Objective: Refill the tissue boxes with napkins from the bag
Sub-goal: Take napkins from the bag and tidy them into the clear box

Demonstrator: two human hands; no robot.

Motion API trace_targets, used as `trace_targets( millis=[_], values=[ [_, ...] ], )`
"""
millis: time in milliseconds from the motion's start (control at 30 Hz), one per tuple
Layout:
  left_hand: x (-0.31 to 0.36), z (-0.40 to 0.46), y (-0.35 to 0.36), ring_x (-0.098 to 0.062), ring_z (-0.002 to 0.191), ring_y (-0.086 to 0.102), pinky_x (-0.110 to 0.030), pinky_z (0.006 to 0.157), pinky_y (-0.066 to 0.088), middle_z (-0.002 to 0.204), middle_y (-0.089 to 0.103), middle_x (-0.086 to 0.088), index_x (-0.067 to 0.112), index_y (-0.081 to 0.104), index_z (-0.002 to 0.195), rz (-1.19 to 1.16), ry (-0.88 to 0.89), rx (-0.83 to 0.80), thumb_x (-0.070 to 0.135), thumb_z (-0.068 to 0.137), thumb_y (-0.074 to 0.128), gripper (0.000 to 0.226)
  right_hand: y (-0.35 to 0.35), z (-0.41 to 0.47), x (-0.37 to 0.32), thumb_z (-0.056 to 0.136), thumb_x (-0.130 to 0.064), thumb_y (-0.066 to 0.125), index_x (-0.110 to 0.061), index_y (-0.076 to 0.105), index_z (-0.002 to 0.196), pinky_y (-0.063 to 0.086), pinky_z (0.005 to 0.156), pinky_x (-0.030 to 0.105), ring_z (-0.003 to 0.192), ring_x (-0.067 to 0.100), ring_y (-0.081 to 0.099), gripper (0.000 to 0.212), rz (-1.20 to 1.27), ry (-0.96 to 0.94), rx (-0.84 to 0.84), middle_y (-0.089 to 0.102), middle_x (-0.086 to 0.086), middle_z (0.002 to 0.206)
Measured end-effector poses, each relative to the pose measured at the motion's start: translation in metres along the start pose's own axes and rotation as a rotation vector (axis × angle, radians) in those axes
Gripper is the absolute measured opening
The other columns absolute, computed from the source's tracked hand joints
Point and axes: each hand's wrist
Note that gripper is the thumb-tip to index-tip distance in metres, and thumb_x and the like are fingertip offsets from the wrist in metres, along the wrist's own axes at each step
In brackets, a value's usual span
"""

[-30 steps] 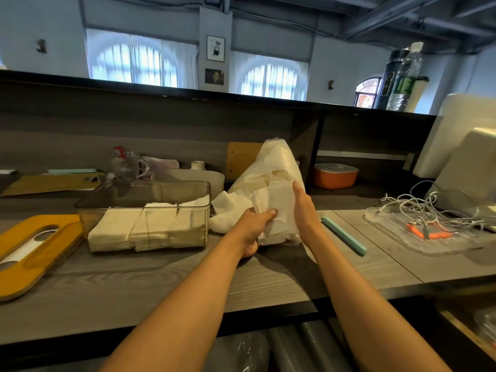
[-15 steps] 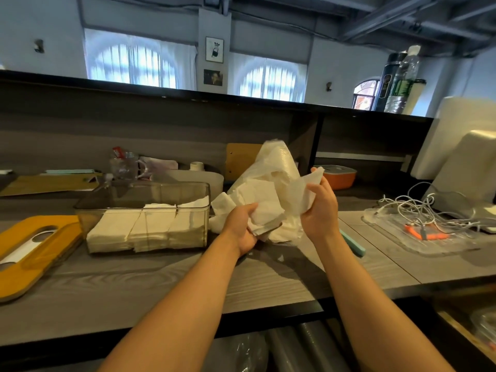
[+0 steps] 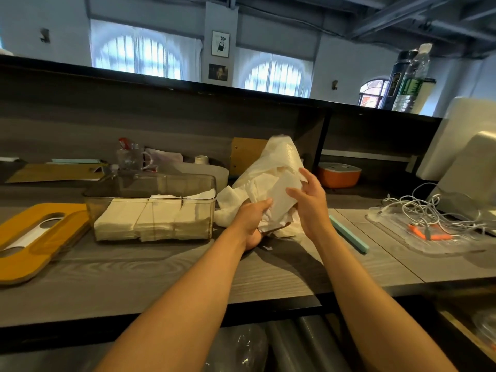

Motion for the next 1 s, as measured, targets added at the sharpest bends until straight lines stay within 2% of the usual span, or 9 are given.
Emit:
trace_targets(
  millis=[133, 300, 400, 500, 567, 633, 733, 867, 1000],
  values=[
    [0.001, -0.005, -0.001, -0.031, 0.116, 0.063, -0.048, 0.102, 0.050, 0.122, 0.068, -0.012, 0.014, 0.058, 0.129, -0.024, -0.055, -0.060, 0.015, 0.101, 0.054, 0.028, -0.008, 0.002, 0.000, 0.086, -0.007, 0.071, -0.029, 0.035, 0.147, 0.050, 0.096, 0.037, 0.113, 0.016, 0.061, 0.074, 0.077, -0.041, 0.092, 0.065, -0.003, 0.120],
    [0.003, -0.012, 0.001, -0.025, 0.100, 0.068, -0.034, 0.079, 0.059, 0.113, 0.071, -0.011, 0.011, 0.061, 0.125, 0.029, -0.067, -0.120, 0.009, 0.096, 0.060, 0.029, -0.008, 0.004, 0.000, 0.088, -0.008, 0.069, -0.028, 0.037, 0.147, 0.051, 0.092, 0.033, 0.110, 0.015, 0.062, 0.070, 0.063, -0.056, 0.140, 0.065, 0.000, 0.117],
    [0.002, -0.010, 0.002, -0.028, 0.102, 0.067, -0.040, 0.084, 0.058, 0.119, 0.068, -0.014, 0.007, 0.061, 0.128, -0.024, 0.010, -0.052, 0.006, 0.096, 0.060, 0.032, -0.008, 0.006, 0.004, 0.093, -0.024, 0.066, -0.021, 0.037, 0.148, 0.047, 0.090, 0.033, 0.113, 0.019, 0.058, 0.062, 0.061, 0.078, 0.140, 0.059, 0.000, 0.123],
    [0.002, -0.004, -0.002, -0.029, 0.104, 0.068, -0.042, 0.085, 0.058, 0.117, 0.069, -0.012, 0.007, 0.060, 0.130, -0.065, 0.088, 0.038, 0.005, 0.094, 0.063, 0.036, 0.000, 0.004, 0.002, 0.092, -0.039, 0.064, -0.016, 0.059, 0.123, 0.043, 0.092, 0.037, 0.115, 0.022, 0.055, 0.039, 0.039, 0.275, 0.031, 0.060, 0.001, 0.121],
    [0.003, -0.006, -0.001, -0.025, 0.096, 0.069, -0.035, 0.071, 0.061, 0.112, 0.071, -0.010, 0.009, 0.061, 0.128, -0.025, 0.095, 0.043, 0.007, 0.093, 0.065, 0.035, 0.002, 0.002, 0.002, 0.091, -0.033, 0.066, -0.021, 0.065, 0.103, 0.043, 0.095, 0.038, 0.112, 0.019, 0.054, 0.017, -0.026, 0.278, -0.059, 0.062, -0.002, 0.114],
    [0.001, -0.007, 0.000, -0.026, 0.101, 0.070, -0.033, 0.073, 0.060, 0.114, 0.072, -0.010, 0.010, 0.062, 0.128, 0.021, 0.077, 0.003, 0.010, 0.094, 0.065, 0.034, -0.001, 0.002, 0.003, 0.089, -0.022, 0.070, -0.021, 0.068, 0.096, 0.051, 0.096, 0.044, 0.109, 0.024, 0.061, 0.007, -0.032, 0.257, -0.094, 0.068, 0.004, 0.109],
    [0.001, -0.009, 0.003, -0.027, 0.107, 0.068, -0.037, 0.082, 0.058, 0.117, 0.072, -0.008, 0.015, 0.061, 0.129, 0.008, 0.032, -0.006, 0.024, 0.098, 0.061, 0.033, -0.005, 0.003, 0.004, 0.086, -0.016, 0.072, -0.022, 0.067, 0.098, 0.053, 0.094, 0.052, 0.105, 0.030, 0.065, 0.014, 0.019, 0.311, -0.084, 0.069, 0.010, 0.111],
    [0.005, -0.011, 0.003, -0.025, 0.104, 0.070, -0.035, 0.071, 0.058, 0.115, 0.073, -0.005, 0.022, 0.063, 0.127, -0.087, 0.014, -0.008, 0.038, 0.101, 0.052, 0.032, -0.003, 0.001, 0.001, 0.085, -0.029, 0.073, -0.019, 0.062, 0.113, 0.056, 0.077, 0.049, 0.100, 0.033, 0.066, 0.031, 0.084, 0.521, -0.122, 0.068, 0.013, 0.112],
    [0.002, -0.009, 0.001, -0.026, 0.104, 0.070, -0.035, 0.069, 0.057, 0.114, 0.074, -0.004, 0.022, 0.062, 0.129, -0.029, 0.057, -0.007, 0.036, 0.097, 0.059, 0.035, -0.005, 0.001, 0.004, 0.080, -0.030, 0.078, -0.016, 0.060, 0.120, 0.058, 0.071, 0.046, 0.101, 0.034, 0.066, 0.046, 0.093, 0.542, -0.124, 0.068, 0.014, 0.114]
  ],
)
Point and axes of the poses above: each hand's wrist, its own z-axis towards the middle knuckle, its own y-axis out of the palm, x = y × z
